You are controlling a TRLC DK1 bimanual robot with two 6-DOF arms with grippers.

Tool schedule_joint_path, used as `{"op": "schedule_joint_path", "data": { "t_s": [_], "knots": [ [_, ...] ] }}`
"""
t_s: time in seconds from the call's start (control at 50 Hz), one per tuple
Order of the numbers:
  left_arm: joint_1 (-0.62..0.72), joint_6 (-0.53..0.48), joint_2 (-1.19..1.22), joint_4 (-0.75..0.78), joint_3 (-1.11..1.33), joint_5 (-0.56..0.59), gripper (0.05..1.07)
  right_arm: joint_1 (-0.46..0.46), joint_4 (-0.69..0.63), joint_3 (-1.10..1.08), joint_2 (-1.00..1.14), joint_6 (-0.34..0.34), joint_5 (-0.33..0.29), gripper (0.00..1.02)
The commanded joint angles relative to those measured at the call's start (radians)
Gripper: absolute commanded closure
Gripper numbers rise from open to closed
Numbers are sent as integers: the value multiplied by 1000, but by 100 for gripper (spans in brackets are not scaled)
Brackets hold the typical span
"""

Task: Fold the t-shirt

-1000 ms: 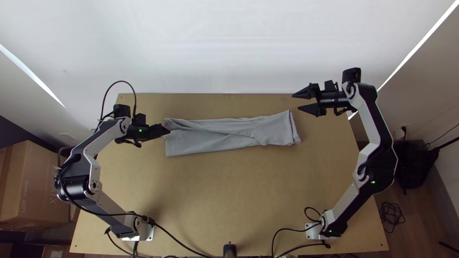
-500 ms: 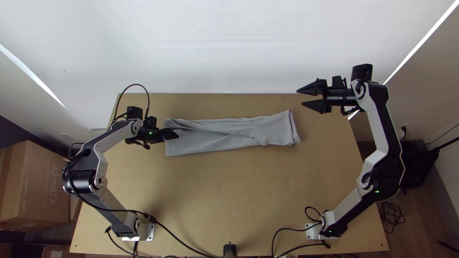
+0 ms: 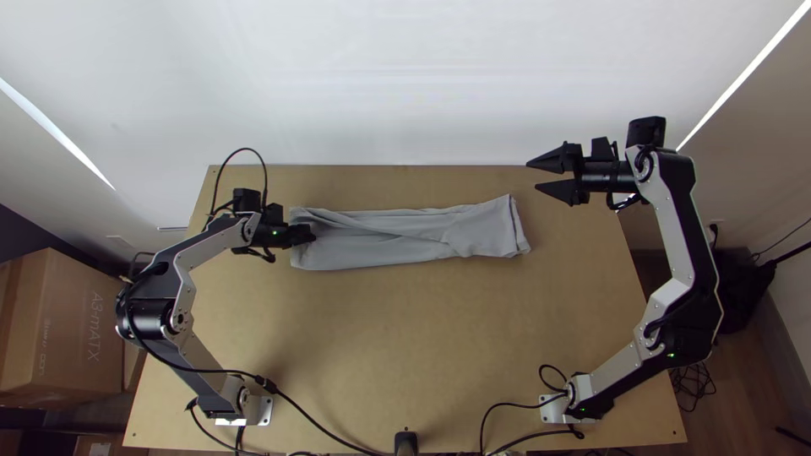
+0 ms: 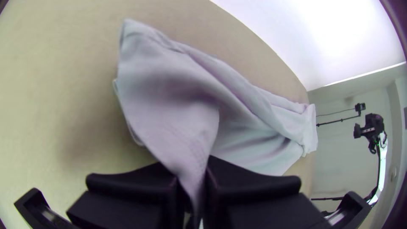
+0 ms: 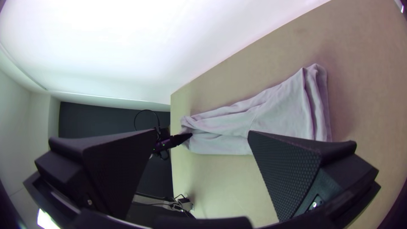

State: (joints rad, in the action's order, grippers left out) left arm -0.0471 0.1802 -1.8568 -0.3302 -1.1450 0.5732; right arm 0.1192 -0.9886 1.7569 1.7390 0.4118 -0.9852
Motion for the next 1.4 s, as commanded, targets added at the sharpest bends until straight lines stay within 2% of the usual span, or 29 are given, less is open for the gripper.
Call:
{"op": "schedule_joint_path", "data": {
  "t_s": [0.0,0.16,0.3,0.36,0.46,0.56,0.76,0.88,1.06,1.38],
  "knots": [
    [-68,1,48,2,47,11,105,0,-12,-46,-33,2,-13,4],
    [-231,-91,79,-53,65,33,105,2,-12,-74,-45,-8,-12,4],
    [-387,-206,105,-159,27,57,105,17,-10,-94,-47,-27,-10,4],
    [-441,-225,123,-204,-5,80,105,27,-10,-100,-47,-34,-9,4],
    [-494,-251,173,-291,-58,116,105,37,-10,-105,-45,-47,-6,4],
    [-494,-251,266,-352,-78,160,105,42,-10,-112,-47,-53,-4,4],
    [-286,-113,412,-379,-137,166,105,45,-1,-137,-59,-59,2,4],
    [-131,-13,409,-345,-196,163,105,46,5,-149,-70,-57,8,4],
    [79,116,344,-260,-277,88,105,65,5,-162,-99,-57,13,4],
    [323,208,176,-198,-401,2,105,92,8,-234,-156,-57,14,4]
  ]
}}
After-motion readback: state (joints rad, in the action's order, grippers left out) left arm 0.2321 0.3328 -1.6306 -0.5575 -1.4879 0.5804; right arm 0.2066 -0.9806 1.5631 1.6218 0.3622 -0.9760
